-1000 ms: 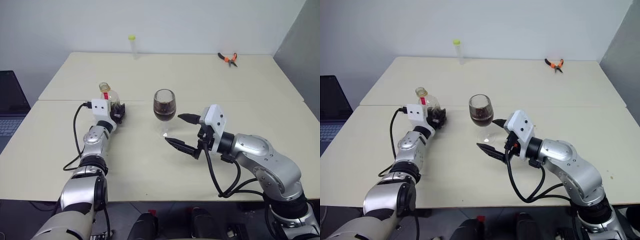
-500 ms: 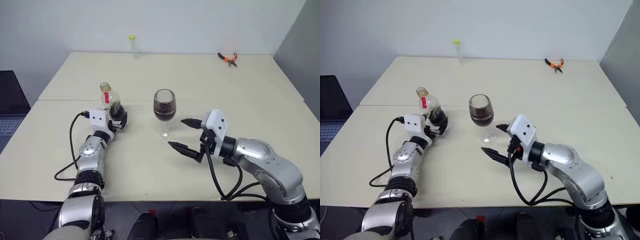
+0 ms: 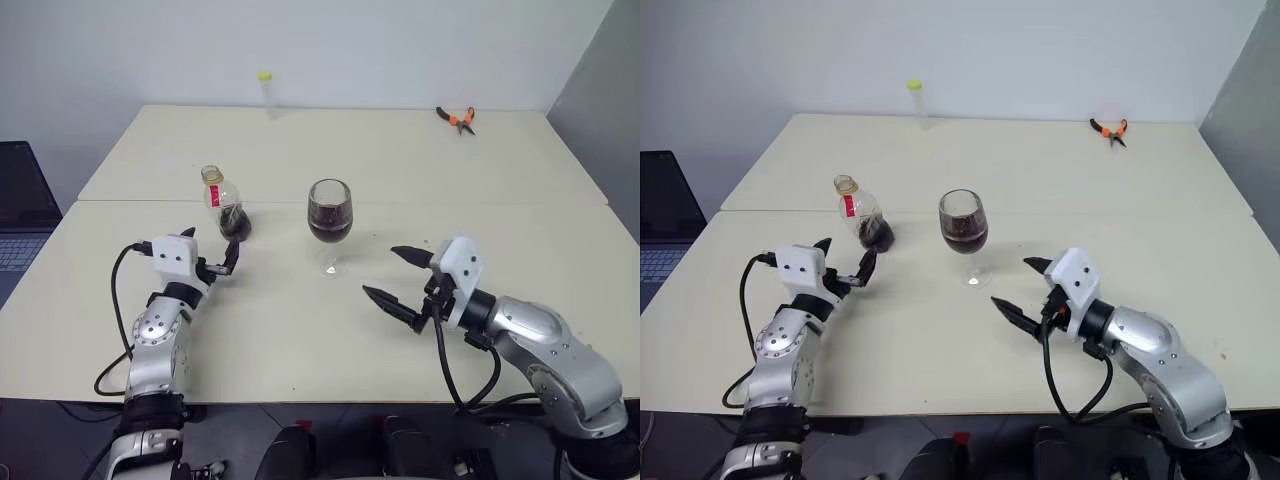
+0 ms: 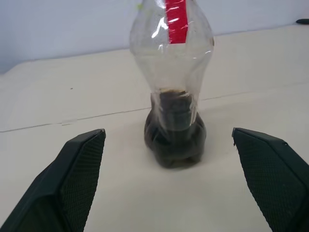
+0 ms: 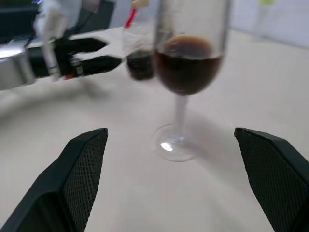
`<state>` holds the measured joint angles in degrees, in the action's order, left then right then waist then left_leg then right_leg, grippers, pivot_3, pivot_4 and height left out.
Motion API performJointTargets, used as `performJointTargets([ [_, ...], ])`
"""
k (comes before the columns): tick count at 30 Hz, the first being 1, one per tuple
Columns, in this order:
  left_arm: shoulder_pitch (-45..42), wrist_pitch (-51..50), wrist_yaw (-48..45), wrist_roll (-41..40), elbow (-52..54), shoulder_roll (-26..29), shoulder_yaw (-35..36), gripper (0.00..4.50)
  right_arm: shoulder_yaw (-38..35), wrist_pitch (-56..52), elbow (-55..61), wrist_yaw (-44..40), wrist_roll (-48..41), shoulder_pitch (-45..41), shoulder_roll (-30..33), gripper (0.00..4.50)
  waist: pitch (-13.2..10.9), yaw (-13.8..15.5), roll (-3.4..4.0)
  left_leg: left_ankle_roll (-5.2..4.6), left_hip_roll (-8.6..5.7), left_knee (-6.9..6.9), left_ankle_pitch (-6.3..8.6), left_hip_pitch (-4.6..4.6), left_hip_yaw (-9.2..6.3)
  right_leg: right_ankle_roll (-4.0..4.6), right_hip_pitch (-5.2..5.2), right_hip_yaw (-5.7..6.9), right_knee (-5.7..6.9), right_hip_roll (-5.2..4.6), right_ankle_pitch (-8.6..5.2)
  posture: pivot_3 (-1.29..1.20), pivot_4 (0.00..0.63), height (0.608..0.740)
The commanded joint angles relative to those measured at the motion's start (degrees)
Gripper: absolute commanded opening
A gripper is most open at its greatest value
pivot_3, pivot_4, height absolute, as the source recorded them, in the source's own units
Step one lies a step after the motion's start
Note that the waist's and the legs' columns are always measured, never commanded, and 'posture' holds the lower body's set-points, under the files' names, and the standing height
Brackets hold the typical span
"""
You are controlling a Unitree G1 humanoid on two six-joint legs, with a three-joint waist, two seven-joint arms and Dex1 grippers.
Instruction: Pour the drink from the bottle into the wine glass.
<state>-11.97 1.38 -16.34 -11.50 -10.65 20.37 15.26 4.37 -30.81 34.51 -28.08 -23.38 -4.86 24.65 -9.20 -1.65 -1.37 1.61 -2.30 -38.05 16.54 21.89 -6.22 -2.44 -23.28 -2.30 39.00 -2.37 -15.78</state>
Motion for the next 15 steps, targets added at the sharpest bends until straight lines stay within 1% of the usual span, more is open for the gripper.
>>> performJointTargets([
  [1, 1.5, -4.6, 6.0, 1.8, 7.3, -1.5, 0.4, 4.45, -0.8, 8.7, -2.9, 3.8, 3.6, 3.8, -4.6, 4.50, 0.0, 0.1, 0.01, -0.01, 0.00, 0.00, 0.00, -0.04, 0.01, 0.00, 0.03, 0.00, 0.01, 0.00, 0.00, 0.00, 0.150, 0.740],
  [3, 2.1, -9.7, 9.7, 3.4, 10.1, -2.4, 0.1, 4.45, 0.1, 16.5, -6.4, 6.8, 9.0, 6.4, -7.4, 4.50, 0.0, 0.1, 0.01, -0.01, -0.01, 0.00, 0.00, -0.05, 0.02, 0.00, 0.04, 0.00, 0.02, 0.02, 0.00, 0.00, 0.150, 0.740],
  [5, 2.4, -11.8, 11.1, 4.4, 11.5, -2.7, -0.2, 4.45, 0.5, 21.4, -8.8, 8.1, 12.6, 7.3, -8.7, 4.50, 0.0, 0.1, 0.01, 0.00, -0.02, 0.00, 0.00, -0.08, 0.04, 0.00, 0.06, -0.01, 0.02, 0.06, 0.00, 0.00, 0.150, 0.740],
  [7, 3.8, -12.2, 11.8, 6.0, 13.0, -2.6, -0.9, 4.45, 0.4, 23.9, -10.6, 7.9, 12.3, 8.5, -10.4, 4.50, 0.0, 0.0, 0.03, 0.04, -0.01, 0.02, -0.02, -0.10, 0.06, 0.00, 0.04, -0.02, 0.02, 0.11, 0.00, 0.00, 0.150, 0.740],
  [10, 6.3, -8.6, 11.3, 6.6, 14.2, -3.0, -1.3, 4.45, -0.3, 28.4, -15.0, 8.7, 13.2, 9.5, -12.6, 4.50, 0.0, -0.1, 0.07, 0.16, 0.04, 0.08, -0.08, -0.14, 0.08, 0.00, 0.04, -0.06, 0.01, 0.10, 0.00, 0.00, 0.150, 0.740],
  [15, 8.3, -4.0, 9.2, 6.7, 15.2, -3.6, -2.9, 4.45, 0.4, 29.0, -19.2, 7.7, 12.5, 9.9, -13.9, 4.50, 0.0, 0.1, 0.08, 0.11, 0.02, 0.08, -0.05, -0.13, 0.09, 0.00, 0.07, -0.05, -0.02, 0.10, 0.00, 0.00, 0.150, 0.740],
])
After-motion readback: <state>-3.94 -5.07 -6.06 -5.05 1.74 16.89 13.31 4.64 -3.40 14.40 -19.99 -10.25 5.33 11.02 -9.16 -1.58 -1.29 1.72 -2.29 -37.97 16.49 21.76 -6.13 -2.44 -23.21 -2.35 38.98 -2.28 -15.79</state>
